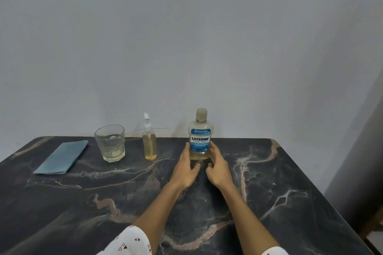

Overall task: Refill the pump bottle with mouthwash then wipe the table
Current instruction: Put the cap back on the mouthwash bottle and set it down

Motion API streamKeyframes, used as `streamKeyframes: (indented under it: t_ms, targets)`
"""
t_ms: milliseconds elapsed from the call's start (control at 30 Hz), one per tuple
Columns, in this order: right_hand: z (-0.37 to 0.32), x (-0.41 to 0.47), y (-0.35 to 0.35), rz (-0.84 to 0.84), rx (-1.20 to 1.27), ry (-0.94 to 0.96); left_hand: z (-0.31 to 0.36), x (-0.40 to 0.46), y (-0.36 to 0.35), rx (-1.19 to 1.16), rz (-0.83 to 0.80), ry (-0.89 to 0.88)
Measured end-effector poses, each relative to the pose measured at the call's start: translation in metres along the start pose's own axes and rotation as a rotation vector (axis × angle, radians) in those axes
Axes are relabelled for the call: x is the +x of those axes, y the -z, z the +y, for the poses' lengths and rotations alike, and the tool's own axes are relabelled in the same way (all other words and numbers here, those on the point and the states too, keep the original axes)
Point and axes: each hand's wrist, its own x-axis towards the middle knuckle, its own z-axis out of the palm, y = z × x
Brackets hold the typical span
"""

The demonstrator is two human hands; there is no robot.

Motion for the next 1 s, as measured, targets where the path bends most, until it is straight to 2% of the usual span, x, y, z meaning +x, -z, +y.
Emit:
streamKeyframes:
  t_ms: [200,400,500,600,733,1000]
  targets:
    - [0.001,0.0,-0.004,0.004,-0.09,0.007,-0.001,0.0,0.002,0.056,-0.02,0.005]
    - [-0.01,-0.01,0.008,-0.059,-0.035,-0.133,0.009,-0.026,0.015,0.154,-0.08,0.057]
    - [-0.014,-0.022,0.014,-0.106,-0.008,-0.171,0.005,-0.048,0.027,0.224,-0.056,0.042]
    - [-0.021,-0.044,0.014,-0.068,-0.02,-0.197,-0.002,-0.069,0.046,0.302,0.007,-0.016]
    - [-0.042,-0.083,0.001,-0.047,-0.079,-0.133,-0.005,-0.098,0.074,0.35,0.033,-0.068]
    - [-0.123,-0.143,-0.051,-0.246,-0.123,-0.004,-0.001,-0.168,0.138,0.327,0.123,-0.111]
